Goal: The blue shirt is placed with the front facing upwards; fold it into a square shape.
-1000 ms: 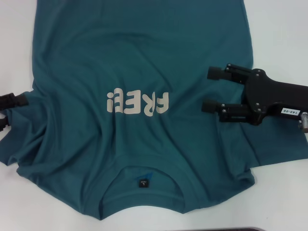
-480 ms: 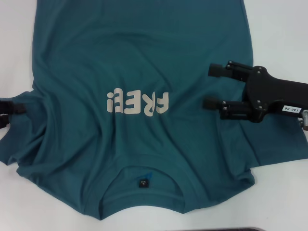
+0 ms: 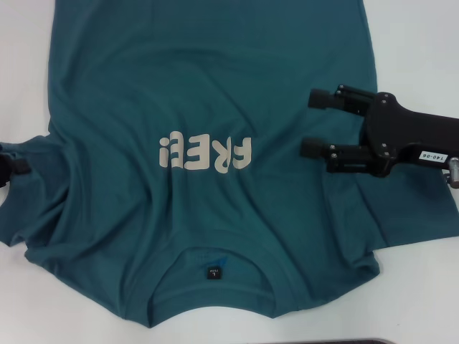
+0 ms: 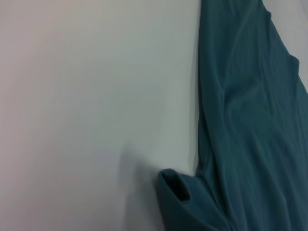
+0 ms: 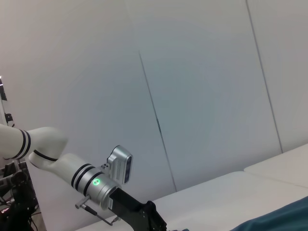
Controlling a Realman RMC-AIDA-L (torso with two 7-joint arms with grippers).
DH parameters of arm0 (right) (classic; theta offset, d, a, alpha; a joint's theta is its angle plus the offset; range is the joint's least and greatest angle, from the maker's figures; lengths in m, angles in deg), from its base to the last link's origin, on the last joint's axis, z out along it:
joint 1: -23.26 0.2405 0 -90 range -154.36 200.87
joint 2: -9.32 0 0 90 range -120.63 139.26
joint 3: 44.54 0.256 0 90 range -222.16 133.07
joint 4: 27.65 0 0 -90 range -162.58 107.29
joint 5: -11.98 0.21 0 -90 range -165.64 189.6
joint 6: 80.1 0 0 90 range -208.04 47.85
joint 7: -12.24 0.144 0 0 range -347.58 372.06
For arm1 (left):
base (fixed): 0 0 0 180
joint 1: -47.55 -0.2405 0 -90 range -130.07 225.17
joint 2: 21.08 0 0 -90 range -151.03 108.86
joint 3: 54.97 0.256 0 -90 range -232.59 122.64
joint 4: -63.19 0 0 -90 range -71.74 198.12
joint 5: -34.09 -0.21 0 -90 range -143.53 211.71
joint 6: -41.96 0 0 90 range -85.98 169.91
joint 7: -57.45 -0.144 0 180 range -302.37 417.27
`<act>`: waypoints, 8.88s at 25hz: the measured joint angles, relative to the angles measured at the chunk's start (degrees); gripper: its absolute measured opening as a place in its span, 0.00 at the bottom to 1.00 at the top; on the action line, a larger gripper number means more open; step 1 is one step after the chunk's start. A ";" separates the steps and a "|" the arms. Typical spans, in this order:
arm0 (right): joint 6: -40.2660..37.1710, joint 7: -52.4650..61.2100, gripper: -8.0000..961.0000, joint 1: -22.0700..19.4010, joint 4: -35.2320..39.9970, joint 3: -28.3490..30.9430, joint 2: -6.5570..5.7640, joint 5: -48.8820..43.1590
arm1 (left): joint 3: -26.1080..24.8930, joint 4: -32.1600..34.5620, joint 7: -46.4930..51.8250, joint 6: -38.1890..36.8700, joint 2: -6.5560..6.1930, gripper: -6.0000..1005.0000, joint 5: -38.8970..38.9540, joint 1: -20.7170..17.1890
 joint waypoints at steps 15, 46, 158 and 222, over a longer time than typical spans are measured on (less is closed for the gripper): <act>0.32 0.09 0.93 0.53 0.00 0.21 0.00 -0.04 | -1.32 -7.39 2.55 -3.67 -0.43 0.03 -0.12 -1.24; 1.27 0.09 0.93 1.34 0.00 0.20 0.11 -0.03 | -4.99 -16.72 6.79 -8.42 -2.50 0.03 -6.92 2.57; 7.12 6.25 0.91 3.41 -0.04 1.17 0.53 0.33 | 1.67 -0.16 -6.24 -3.27 6.07 0.95 13.32 -5.37; 4.54 6.85 0.91 3.07 0.38 1.60 0.20 0.76 | 4.95 1.60 -14.20 -19.91 6.10 0.94 22.50 -2.69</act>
